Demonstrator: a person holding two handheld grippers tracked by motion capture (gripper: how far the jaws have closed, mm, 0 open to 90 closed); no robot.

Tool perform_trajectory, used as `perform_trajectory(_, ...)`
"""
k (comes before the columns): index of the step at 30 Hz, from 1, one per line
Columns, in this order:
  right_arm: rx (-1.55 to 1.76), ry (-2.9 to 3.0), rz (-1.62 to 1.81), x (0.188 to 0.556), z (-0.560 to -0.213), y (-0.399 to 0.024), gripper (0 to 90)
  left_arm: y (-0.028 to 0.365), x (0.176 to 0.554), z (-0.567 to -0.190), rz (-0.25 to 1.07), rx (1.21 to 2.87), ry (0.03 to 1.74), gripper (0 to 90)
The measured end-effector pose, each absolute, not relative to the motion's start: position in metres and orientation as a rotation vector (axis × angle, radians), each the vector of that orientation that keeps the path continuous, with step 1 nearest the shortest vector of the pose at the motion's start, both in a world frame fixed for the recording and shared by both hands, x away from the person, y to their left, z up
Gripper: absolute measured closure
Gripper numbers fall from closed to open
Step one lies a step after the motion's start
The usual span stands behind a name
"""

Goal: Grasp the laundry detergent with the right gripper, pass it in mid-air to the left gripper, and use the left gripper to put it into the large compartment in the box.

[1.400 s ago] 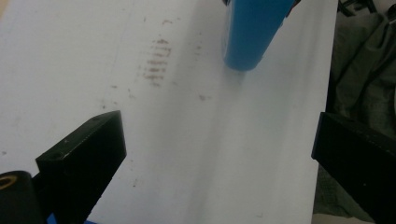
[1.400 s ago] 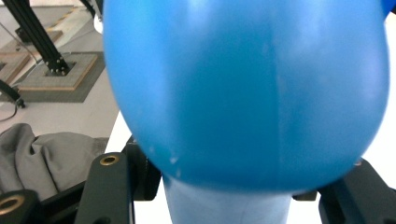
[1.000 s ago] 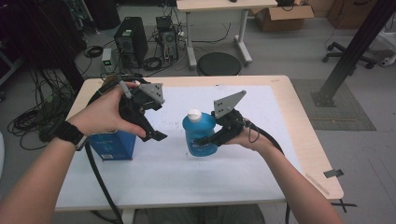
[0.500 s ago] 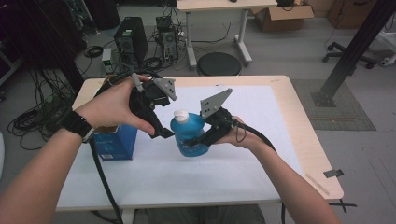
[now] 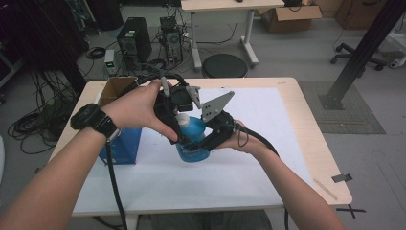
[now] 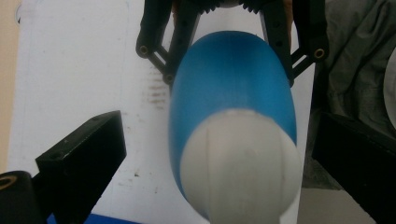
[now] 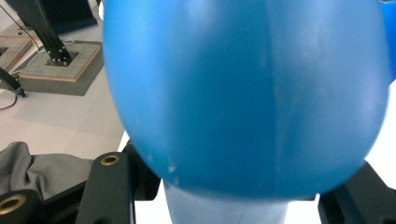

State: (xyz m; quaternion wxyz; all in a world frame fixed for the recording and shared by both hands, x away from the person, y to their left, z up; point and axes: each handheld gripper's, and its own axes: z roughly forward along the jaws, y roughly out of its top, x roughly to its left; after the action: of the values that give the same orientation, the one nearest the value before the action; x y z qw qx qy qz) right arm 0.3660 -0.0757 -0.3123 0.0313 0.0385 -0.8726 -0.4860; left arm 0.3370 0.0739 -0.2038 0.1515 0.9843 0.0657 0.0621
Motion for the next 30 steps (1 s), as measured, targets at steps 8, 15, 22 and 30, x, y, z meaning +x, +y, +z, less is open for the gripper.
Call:
perform_trajectory(8, 0.108, -2.678, -1.519, 0.365, -0.312, -0.079, 42.3, 0.066, 0.340, -0.209, 0.173, 2.854, 0.194, 6.4)
perform_trajectory(15, 0.099, -2.667, -1.529, 0.365, -0.313, -0.083, 42.3, 0.062, 0.341, -0.211, 0.162, 2.871, 0.203, 13.0)
perform_trajectory(22, 0.087, -2.664, -1.534, 0.366, -0.314, -0.086, 42.4, 0.060, 0.341, -0.212, 0.157, 2.882, 0.189, 20.1)
perform_trajectory(30, 0.077, -2.666, -1.544, 0.367, -0.315, -0.087, 42.5, 0.059, 0.341, -0.213, 0.167, 2.883, 0.188, 24.9)
